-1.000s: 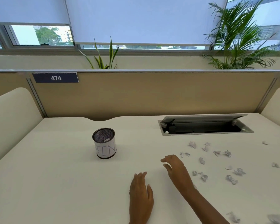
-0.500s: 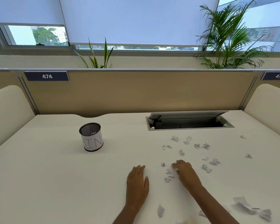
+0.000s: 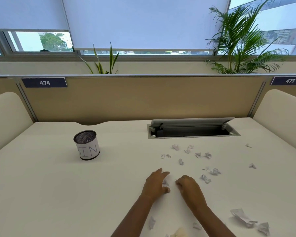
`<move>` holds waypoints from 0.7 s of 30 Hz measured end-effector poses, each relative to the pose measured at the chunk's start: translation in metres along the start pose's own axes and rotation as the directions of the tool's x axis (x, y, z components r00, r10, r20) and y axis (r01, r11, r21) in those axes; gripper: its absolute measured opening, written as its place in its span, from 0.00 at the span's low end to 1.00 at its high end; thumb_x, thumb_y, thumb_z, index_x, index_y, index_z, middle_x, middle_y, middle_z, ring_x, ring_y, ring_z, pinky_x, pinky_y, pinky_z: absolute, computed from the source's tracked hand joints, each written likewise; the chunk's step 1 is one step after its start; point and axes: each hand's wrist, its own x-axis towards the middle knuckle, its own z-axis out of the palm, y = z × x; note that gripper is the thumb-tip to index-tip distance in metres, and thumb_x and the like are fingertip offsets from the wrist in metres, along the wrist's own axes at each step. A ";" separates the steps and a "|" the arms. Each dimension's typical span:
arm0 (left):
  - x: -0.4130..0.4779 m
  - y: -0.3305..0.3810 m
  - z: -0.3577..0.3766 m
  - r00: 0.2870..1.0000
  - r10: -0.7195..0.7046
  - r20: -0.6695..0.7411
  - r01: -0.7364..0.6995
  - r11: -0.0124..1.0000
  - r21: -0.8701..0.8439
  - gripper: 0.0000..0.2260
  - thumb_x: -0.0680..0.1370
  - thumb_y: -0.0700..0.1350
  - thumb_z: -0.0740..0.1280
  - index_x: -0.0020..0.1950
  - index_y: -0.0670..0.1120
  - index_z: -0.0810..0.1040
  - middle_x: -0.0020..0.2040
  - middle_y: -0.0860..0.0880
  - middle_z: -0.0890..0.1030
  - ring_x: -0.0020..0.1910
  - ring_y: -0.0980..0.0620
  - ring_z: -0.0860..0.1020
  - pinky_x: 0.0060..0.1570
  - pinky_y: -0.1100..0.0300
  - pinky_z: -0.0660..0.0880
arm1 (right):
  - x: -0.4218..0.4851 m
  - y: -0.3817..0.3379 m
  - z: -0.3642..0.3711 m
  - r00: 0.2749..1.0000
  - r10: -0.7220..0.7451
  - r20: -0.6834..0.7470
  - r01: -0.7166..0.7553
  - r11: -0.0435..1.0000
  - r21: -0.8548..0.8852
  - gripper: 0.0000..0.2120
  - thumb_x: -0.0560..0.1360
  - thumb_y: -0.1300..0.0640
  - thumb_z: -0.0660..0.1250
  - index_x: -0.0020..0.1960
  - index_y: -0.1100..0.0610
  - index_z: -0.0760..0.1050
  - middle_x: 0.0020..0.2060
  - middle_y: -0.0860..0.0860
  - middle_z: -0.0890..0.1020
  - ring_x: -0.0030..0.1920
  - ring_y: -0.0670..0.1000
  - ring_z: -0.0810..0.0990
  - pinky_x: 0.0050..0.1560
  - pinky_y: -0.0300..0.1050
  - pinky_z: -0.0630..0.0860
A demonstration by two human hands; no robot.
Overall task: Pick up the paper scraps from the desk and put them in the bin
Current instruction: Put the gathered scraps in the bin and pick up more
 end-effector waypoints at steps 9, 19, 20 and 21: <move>-0.010 -0.001 0.011 0.951 0.003 -0.309 -0.006 1.000 -0.009 0.08 0.77 0.38 0.61 0.52 0.41 0.78 0.55 0.46 0.78 0.56 0.51 0.74 0.51 0.59 0.71 | 0.006 0.001 -0.001 1.000 -0.011 0.009 0.010 0.996 0.088 0.10 0.78 0.61 0.58 0.52 0.60 0.77 0.51 0.56 0.80 0.53 0.53 0.76 0.53 0.42 0.70; -0.018 -0.029 -0.033 0.799 -0.477 -0.367 0.117 0.722 -0.682 0.04 0.76 0.35 0.64 0.44 0.41 0.77 0.39 0.45 0.77 0.33 0.50 0.75 0.30 0.72 0.71 | 0.019 -0.046 -0.004 0.999 0.023 -0.029 -0.009 0.902 0.431 0.05 0.73 0.64 0.67 0.46 0.63 0.81 0.48 0.56 0.85 0.41 0.49 0.80 0.45 0.36 0.72; -0.019 -0.028 -0.040 0.803 -0.525 -0.282 0.110 0.596 -0.795 0.05 0.77 0.33 0.62 0.46 0.40 0.76 0.36 0.45 0.76 0.31 0.51 0.74 0.28 0.73 0.72 | 0.021 -0.056 -0.005 0.999 -0.006 -0.032 0.020 0.896 0.444 0.05 0.73 0.63 0.67 0.46 0.63 0.81 0.48 0.56 0.85 0.40 0.48 0.79 0.45 0.37 0.73; -0.020 -0.026 -0.045 0.816 -0.548 -0.184 0.102 0.450 -0.887 0.07 0.77 0.32 0.59 0.48 0.39 0.75 0.35 0.45 0.74 0.30 0.52 0.73 0.27 0.73 0.74 | 0.023 -0.067 -0.006 0.998 -0.047 -0.035 0.058 0.893 0.447 0.05 0.73 0.63 0.67 0.46 0.62 0.81 0.48 0.56 0.85 0.41 0.48 0.80 0.46 0.37 0.73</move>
